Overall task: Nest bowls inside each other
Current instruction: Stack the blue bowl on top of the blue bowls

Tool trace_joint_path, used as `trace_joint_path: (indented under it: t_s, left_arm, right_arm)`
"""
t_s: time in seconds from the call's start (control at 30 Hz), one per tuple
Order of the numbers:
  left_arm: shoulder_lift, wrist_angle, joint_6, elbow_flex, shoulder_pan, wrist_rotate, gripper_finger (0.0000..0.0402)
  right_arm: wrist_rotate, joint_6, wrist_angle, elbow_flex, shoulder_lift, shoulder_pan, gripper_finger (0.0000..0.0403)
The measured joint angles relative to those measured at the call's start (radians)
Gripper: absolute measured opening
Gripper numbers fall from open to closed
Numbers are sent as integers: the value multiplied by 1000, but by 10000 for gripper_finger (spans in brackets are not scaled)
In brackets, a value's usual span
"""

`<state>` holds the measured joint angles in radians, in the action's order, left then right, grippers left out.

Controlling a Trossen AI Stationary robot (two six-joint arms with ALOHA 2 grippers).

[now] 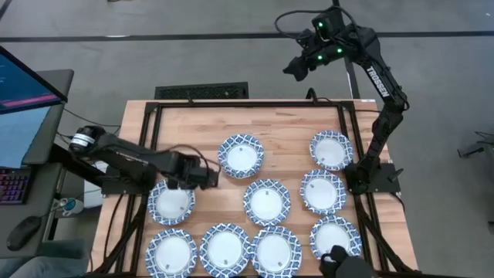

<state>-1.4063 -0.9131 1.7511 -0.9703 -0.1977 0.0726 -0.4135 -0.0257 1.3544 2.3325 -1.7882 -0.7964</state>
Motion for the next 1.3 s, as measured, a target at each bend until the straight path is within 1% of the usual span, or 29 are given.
trace_joint_path:
  t_s: [0.07,0.1,0.2,0.27,0.33,0.4,0.47,0.57,0.7,0.87,1.1,1.3]
  left_arm:
    - [-41,-16,51,0,-41,-9,181]
    - [-67,-19,57,1,-60,-37,181]
    - [-154,-72,44,-15,-106,-166,181]
    - [-215,-130,27,-59,-134,-200,181]
    - [-268,-203,18,-123,-153,-198,181]
    - [-317,-274,15,-183,-165,-168,181]
    - [-363,-303,15,-233,-172,-157,181]
    - [-425,-310,15,-274,-183,-143,181]
    - [-490,-314,15,-279,-195,-155,181]
    - [-547,-295,-60,-277,-201,-196,181]
    - [-574,-239,-69,-277,-197,-174,180]
    - [-575,-240,-75,-277,-197,-173,180]
  right_arm:
    - [-1,1,-1,0,0,-11,230]
    - [0,3,-1,0,0,-17,230]
    - [1,8,-8,0,0,-20,230]
    - [0,9,-14,0,0,-17,230]
    - [-3,9,-19,0,0,-14,230]
    - [-4,9,-28,0,0,-15,230]
    - [-3,8,-37,0,0,-11,230]
    - [-3,8,-50,0,0,0,230]
    - [-4,8,-55,0,0,22,230]
    - [-4,8,-54,0,0,42,230]
    - [-1,7,-54,0,0,44,230]
    - [-1,6,-53,0,0,44,230]
